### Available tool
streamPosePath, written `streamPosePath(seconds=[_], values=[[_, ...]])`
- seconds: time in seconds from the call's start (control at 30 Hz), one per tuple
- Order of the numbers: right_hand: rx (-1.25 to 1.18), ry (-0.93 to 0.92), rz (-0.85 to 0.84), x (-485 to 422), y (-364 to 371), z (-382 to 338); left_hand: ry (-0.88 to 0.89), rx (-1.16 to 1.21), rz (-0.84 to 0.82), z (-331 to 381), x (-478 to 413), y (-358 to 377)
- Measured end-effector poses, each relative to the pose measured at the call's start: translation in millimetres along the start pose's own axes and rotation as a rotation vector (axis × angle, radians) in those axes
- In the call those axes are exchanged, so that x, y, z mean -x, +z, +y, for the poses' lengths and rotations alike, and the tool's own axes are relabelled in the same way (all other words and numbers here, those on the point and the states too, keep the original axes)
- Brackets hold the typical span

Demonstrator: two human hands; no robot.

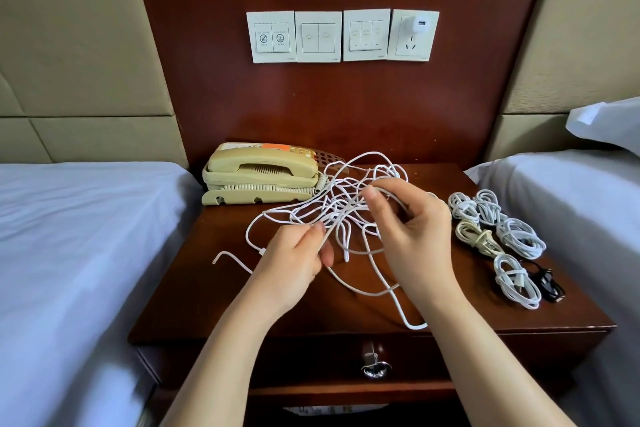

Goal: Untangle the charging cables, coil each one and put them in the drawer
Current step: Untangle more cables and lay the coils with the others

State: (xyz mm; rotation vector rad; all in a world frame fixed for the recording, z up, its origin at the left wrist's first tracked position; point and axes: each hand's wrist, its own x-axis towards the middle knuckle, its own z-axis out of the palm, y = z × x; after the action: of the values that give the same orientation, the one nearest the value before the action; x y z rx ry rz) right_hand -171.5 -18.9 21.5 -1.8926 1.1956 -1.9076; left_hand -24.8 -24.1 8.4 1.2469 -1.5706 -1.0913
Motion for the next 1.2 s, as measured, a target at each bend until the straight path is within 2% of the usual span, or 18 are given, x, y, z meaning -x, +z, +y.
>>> streamPosePath(seconds=[0.07,0.2,0.33,0.47,0.57,0.77,0.83,0.93,1.1,1.2], values=[[-0.075,0.048,0.004,-0.1,2.3,3.7,-0.073,0.218,-0.116,3.6,3.5,2.1],[-0.134,0.156,-0.009,-0.4,10.8,16.7,-0.134,0.443,-0.340,10.3,11.2,2.1],[-0.135,0.252,-0.176,-0.6,16.5,25.8,-0.099,0.563,-0.400,10.6,11.8,-4.1],[-0.025,0.378,-0.533,2.6,15.9,28.3,-0.086,0.679,-0.326,9.0,10.3,-10.2],[0.097,0.360,-0.759,6.1,13.6,18.7,-0.096,0.772,-0.219,5.6,5.4,-12.9],[0.228,0.327,-0.973,17.8,19.7,-10.3,-0.156,0.914,0.018,4.4,-3.3,-9.2],[0.223,0.312,-1.002,20.0,21.6,-17.1,-0.121,0.886,0.114,3.8,-4.9,-10.3],[0.268,0.232,-1.002,20.0,23.4,-24.3,-0.032,0.709,0.216,-0.6,-5.8,-11.8],[0.358,0.184,-0.990,12.0,19.1,-36.0,0.056,0.291,0.301,-12.0,-10.6,-10.0],[0.288,0.189,-0.908,3.8,11.0,-41.2,0.094,0.097,0.272,-12.3,-10.5,-9.3]])
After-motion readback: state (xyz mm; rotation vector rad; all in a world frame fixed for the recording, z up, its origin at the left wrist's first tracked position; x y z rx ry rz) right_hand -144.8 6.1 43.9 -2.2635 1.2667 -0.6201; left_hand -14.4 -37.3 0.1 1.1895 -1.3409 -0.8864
